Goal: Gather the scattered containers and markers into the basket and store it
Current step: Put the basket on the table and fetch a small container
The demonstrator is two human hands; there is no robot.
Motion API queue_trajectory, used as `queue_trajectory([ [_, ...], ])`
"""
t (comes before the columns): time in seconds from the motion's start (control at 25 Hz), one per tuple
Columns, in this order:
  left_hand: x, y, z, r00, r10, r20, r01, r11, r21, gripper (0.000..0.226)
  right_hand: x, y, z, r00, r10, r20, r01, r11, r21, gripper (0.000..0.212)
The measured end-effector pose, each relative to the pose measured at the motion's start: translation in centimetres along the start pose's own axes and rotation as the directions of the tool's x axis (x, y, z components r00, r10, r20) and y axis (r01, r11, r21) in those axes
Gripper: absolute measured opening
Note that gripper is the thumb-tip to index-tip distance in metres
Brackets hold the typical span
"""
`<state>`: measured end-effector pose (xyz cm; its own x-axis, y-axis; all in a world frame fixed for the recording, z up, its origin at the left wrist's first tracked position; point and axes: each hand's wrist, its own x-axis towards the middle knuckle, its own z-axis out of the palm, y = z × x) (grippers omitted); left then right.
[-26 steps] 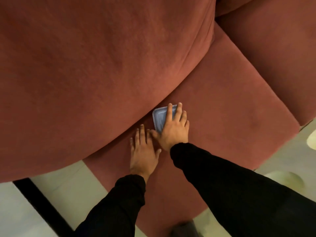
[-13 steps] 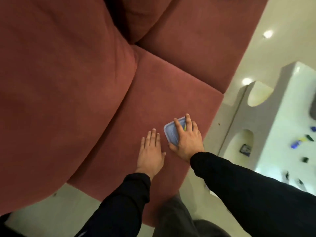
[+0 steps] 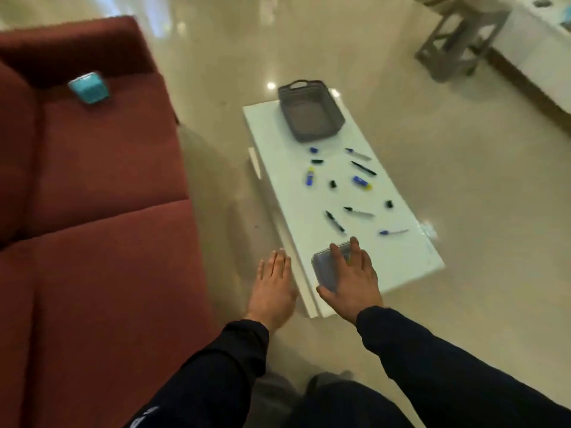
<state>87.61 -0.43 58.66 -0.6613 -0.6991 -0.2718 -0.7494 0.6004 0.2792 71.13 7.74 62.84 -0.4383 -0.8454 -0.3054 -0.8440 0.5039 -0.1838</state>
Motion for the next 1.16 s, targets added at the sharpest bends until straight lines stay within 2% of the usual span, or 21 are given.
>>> queue_trajectory([
  [0.12,1.0,12.9,3.2,0.984,0.166,0.057,-0.169,0.984,0.054,0.072,-5.5,12.6,-1.3,0.982,0.187,-0.039,-0.183,0.980,0.080,0.093],
  [0.24,1.7,24.1,6.0,0.931,0.330,0.154,-0.349,0.931,0.110,0.070,-11.1,23.2,-1.9,0.935,0.350,-0.053,-0.336,0.926,0.174,0.093],
  [0.4,3.4,35.5,7.6,0.856,0.452,0.250,-0.495,0.856,0.147,0.069,-16.1,33.4,-2.2,0.844,0.536,-0.035,-0.503,0.811,0.300,0.097],
  [0.48,5.3,39.8,8.3,0.832,0.475,0.287,-0.531,0.832,0.159,0.069,-16.4,37.5,-2.5,0.814,0.581,-0.011,-0.545,0.770,0.333,0.099],
  [0.64,11.4,46.1,10.4,0.810,0.477,0.341,-0.553,0.814,0.177,0.068,-13.4,45.3,-3.3,0.805,0.593,0.014,-0.558,0.750,0.354,0.099],
  [0.84,21.8,54.4,12.6,0.842,0.412,0.348,-0.476,0.871,0.120,0.069,-5.3,56.6,-6.8,0.843,0.536,0.046,-0.522,0.792,0.317,0.098],
  [1.04,31.1,61.4,10.6,0.897,0.356,0.261,-0.387,0.918,0.081,0.070,3.1,64.8,-12.1,0.901,0.425,0.089,-0.433,0.867,0.247,0.099],
  [1.16,36.5,64.2,9.0,0.929,0.301,0.214,-0.324,0.942,0.083,0.069,8.8,69.4,-15.6,0.944,0.317,0.093,-0.329,0.921,0.206,0.099],
])
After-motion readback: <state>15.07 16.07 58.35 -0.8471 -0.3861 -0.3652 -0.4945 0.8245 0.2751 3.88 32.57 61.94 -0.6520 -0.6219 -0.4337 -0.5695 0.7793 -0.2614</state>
